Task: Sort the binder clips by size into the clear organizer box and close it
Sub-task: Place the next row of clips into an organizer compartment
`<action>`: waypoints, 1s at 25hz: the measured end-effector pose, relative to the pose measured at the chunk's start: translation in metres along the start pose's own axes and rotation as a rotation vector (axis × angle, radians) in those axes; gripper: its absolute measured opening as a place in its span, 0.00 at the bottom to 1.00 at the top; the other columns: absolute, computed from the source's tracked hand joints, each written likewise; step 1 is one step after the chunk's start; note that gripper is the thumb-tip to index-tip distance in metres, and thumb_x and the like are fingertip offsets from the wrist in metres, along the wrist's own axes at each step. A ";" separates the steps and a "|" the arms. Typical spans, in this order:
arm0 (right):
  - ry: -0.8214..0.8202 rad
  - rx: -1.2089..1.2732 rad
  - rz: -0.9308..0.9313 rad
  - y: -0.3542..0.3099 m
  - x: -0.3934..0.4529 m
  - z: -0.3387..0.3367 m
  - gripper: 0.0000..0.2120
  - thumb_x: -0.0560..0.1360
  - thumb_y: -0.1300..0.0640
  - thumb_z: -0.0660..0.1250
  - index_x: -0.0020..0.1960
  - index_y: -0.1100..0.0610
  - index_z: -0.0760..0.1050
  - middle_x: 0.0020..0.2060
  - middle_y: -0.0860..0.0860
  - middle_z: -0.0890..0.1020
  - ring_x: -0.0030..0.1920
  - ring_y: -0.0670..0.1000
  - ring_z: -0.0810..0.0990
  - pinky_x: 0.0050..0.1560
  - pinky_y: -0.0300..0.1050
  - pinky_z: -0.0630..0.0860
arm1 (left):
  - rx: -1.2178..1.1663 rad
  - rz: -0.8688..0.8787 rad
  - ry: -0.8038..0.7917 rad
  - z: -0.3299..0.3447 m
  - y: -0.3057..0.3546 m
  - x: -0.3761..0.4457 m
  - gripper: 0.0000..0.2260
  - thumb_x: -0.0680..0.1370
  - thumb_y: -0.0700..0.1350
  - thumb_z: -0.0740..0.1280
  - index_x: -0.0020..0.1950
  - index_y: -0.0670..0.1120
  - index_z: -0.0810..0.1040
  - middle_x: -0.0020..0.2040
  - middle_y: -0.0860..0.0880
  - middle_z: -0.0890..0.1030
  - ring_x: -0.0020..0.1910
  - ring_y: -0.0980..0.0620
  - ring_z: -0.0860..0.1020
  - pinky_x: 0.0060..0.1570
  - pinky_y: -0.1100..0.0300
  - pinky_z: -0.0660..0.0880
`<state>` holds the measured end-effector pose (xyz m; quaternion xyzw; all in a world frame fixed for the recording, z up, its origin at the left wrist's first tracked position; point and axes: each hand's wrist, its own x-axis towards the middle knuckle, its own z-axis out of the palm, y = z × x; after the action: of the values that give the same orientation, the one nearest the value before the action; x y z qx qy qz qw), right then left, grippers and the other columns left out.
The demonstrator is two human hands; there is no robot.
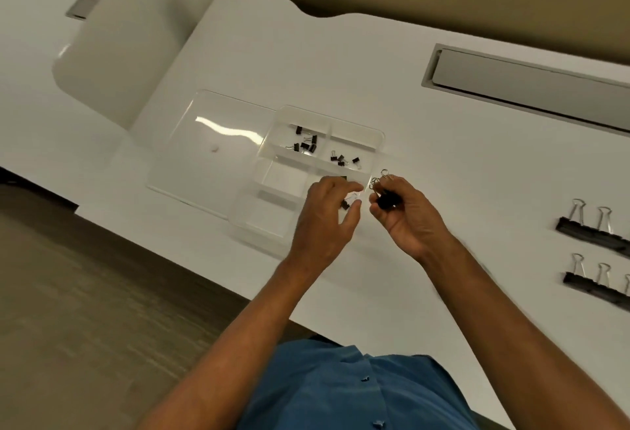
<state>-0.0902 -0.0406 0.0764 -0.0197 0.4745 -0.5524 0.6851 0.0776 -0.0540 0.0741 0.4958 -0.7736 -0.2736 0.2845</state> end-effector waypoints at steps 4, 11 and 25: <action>-0.035 -0.225 -0.038 0.012 0.036 0.055 0.06 0.78 0.65 0.69 0.54 0.60 0.77 0.44 0.56 0.81 0.44 0.52 0.82 0.47 0.44 0.82 | 0.412 -0.151 -0.009 -0.027 -0.080 0.002 0.22 0.78 0.56 0.67 0.70 0.50 0.72 0.72 0.47 0.70 0.71 0.47 0.67 0.68 0.44 0.68; -0.182 -1.344 -0.525 0.055 0.098 0.124 0.06 0.75 0.63 0.70 0.52 0.57 0.77 0.47 0.50 0.77 0.44 0.49 0.78 0.45 0.42 0.78 | 0.690 -0.283 -0.111 -0.026 -0.133 -0.012 0.35 0.77 0.70 0.53 0.78 0.51 0.63 0.82 0.45 0.53 0.80 0.42 0.51 0.74 0.34 0.49; -0.414 -1.979 -0.687 0.076 0.127 0.127 0.19 0.76 0.65 0.70 0.65 0.57 0.75 0.66 0.56 0.73 0.59 0.56 0.77 0.50 0.51 0.80 | 0.694 -0.272 -0.048 -0.022 -0.136 -0.012 0.33 0.77 0.69 0.55 0.76 0.50 0.67 0.80 0.46 0.60 0.80 0.43 0.54 0.75 0.35 0.48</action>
<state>0.0436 -0.1728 0.0246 -0.7933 0.5553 -0.0711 0.2392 0.1809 -0.0950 -0.0089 0.6544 -0.7538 -0.0418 0.0423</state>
